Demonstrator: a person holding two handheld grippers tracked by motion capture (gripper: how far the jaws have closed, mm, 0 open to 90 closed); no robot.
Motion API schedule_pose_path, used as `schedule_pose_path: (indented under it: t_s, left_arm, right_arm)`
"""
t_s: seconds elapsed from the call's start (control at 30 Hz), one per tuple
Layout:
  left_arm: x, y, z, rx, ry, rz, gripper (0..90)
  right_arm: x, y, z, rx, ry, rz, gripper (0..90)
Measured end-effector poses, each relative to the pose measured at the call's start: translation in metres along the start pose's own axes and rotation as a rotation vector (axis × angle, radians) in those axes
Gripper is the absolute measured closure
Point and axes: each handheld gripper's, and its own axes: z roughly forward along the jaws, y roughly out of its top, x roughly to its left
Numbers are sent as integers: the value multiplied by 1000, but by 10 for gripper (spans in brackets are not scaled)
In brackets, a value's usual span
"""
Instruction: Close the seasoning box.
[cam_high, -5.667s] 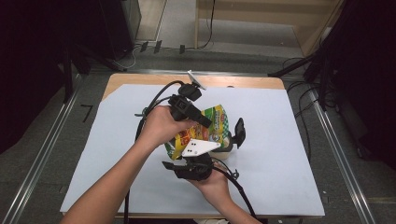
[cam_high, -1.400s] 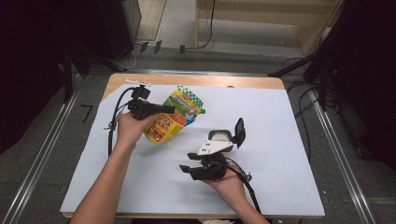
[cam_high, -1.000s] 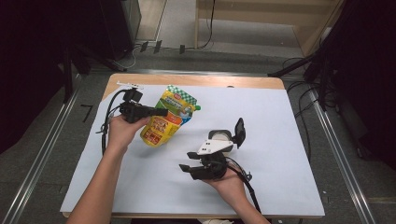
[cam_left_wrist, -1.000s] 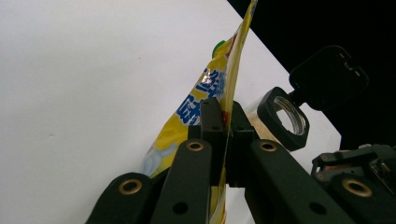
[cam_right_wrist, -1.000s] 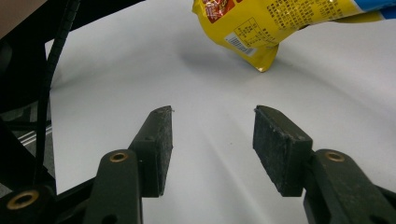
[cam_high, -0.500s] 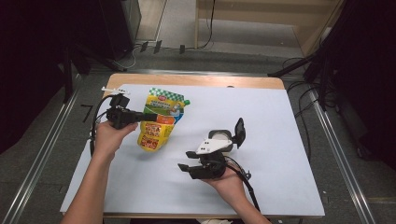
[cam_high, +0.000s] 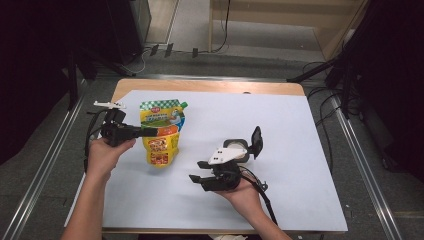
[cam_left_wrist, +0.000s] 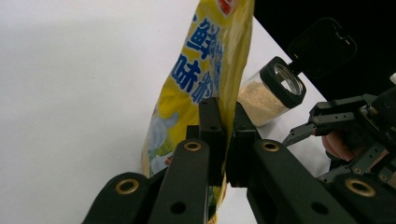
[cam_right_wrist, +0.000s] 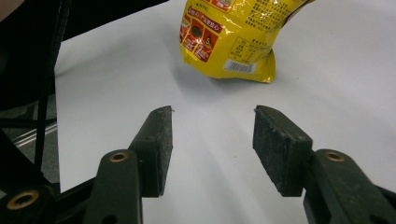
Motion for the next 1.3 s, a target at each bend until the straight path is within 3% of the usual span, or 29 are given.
schedule_pose_path:
  t_s: [0.27, 0.87, 1.3]
  left_arm:
    - [-2, -1, -7, -32, 5, 14, 858]
    - [-16, 8, -16, -24, 27, 40, 745]
    - [-38, 18, -26, -8, 13, 76, 661]
  right_arm:
    - [1, 1, 3, 6, 9, -4, 489]
    - [-1, 1, 1, 2, 5, -3, 491]
    - [-4, 1, 0, 2, -3, 4, 492]
